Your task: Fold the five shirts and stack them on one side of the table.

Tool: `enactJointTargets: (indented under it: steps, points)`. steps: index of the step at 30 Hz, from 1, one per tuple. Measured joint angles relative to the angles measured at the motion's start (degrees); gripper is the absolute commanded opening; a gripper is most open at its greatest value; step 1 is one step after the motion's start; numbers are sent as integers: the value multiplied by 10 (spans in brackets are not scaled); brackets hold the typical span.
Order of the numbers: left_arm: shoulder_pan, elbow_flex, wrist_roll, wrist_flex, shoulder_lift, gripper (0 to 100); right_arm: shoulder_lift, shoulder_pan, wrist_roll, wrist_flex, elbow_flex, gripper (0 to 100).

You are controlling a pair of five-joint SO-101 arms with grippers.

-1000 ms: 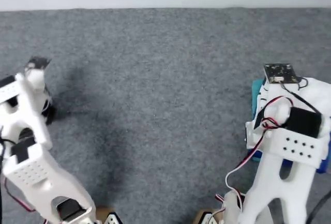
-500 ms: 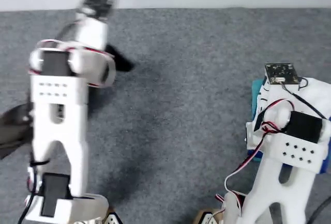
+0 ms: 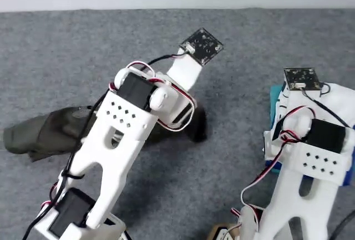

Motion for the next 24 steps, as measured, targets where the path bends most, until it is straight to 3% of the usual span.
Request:
enactJointTargets:
  steps: [6,13,24]
  points:
    - [-8,-76,5,49,-2,235,0,0,0,0,0,9]
    - [-129,-86,6,16,18,236,0,0,0,0,0,9]
    - [-265,-85,-53,-13,214,235,0,0,0,0,0,9]
